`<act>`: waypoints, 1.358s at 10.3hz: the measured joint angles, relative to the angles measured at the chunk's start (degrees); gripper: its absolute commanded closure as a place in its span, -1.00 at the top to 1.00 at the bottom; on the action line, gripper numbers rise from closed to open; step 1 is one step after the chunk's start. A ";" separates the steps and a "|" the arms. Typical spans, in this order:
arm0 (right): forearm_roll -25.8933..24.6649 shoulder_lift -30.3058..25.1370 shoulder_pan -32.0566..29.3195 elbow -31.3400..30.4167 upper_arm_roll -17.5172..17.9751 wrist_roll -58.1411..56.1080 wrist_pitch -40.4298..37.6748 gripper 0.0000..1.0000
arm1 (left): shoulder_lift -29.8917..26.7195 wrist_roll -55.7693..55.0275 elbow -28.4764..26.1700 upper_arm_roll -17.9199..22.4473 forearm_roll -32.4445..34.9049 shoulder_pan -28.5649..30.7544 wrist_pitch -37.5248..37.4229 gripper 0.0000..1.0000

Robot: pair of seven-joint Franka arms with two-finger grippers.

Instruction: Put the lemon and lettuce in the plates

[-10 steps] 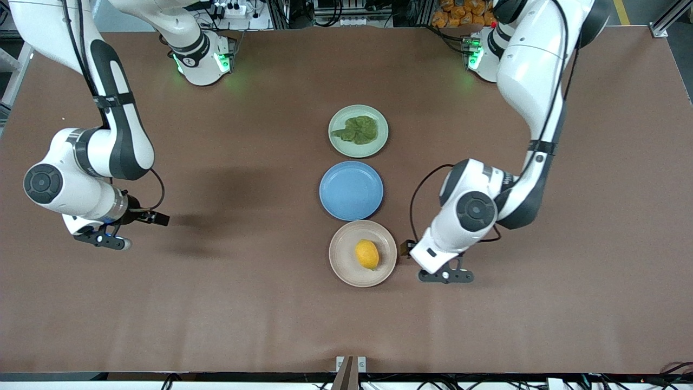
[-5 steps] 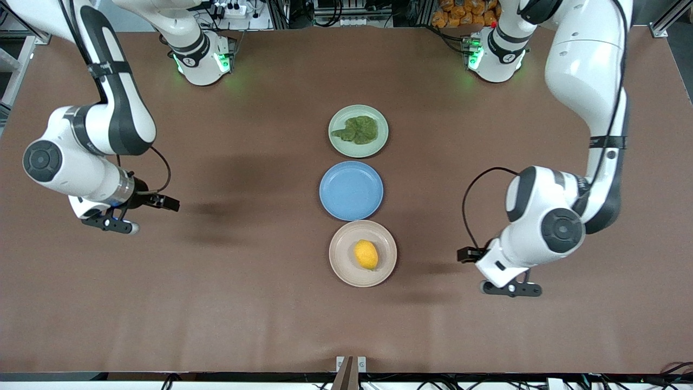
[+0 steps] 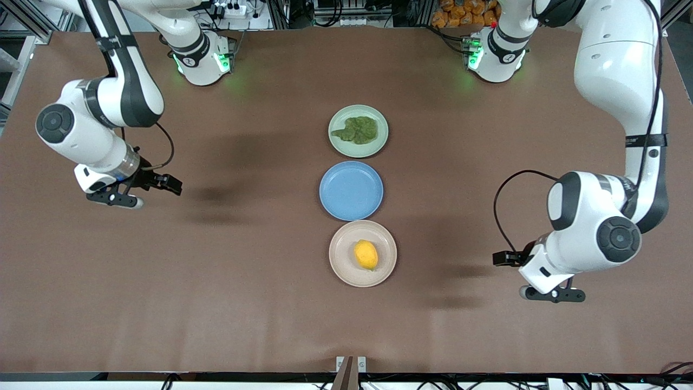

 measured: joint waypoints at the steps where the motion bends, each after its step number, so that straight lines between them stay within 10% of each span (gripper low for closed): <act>1: -0.01 -1.73 0.00 -0.49 0.11 -0.10 -0.93 1.00 | -0.68 0.00 -0.05 -0.01 0.00 0.49 -1.09 1.00; 10: -0.06 -5.50 -0.47 13.58 -1.60 -5.42 -16.85 1.00 | -29.85 1.06 -30.40 0.00 0.00 4.16 -2.00 1.00; 14: -0.06 -6.01 -0.44 27.57 -1.16 -6.23 -31.64 1.00 | -40.03 4.54 -32.82 -0.30 0.00 4.45 -8.30 1.00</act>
